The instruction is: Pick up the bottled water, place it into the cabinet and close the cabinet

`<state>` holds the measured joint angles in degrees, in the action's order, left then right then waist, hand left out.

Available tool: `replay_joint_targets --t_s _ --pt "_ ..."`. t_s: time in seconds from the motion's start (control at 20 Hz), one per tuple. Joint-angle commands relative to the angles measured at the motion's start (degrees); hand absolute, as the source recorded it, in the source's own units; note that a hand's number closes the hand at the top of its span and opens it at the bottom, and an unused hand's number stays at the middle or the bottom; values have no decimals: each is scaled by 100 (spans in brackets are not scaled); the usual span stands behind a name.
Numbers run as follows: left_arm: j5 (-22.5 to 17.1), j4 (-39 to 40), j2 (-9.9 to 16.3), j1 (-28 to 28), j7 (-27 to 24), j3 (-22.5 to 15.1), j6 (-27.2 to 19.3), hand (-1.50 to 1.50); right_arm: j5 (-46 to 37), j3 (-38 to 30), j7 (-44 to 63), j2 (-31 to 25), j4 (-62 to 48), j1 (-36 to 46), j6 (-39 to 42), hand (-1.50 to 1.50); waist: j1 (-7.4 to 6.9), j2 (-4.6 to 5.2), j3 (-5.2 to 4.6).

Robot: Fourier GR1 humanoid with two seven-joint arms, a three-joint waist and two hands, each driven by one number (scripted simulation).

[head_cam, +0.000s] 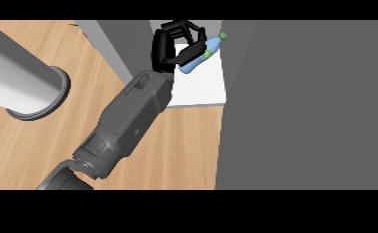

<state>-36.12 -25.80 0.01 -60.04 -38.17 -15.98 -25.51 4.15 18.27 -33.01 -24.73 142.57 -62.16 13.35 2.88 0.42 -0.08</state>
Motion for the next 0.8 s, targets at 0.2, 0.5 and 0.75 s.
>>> replay_joint_targets --t_s 0.2,0.5,0.75 --pt "-929 -1503 -1 1095 414 -1129 906 150 -26 282 402 -59 903 -281 -108 -150 25 -75 -8" --pt "-1150 -2960 -1 2273 603 -1858 1128 -150 -321 544 383 6 1017 -430 -367 -150 -249 -138 -6" --pt "-795 -4179 337 3499 682 -2326 682 -150 -678 844 491 112 919 -341 -692 -150 -436 -127 -3"
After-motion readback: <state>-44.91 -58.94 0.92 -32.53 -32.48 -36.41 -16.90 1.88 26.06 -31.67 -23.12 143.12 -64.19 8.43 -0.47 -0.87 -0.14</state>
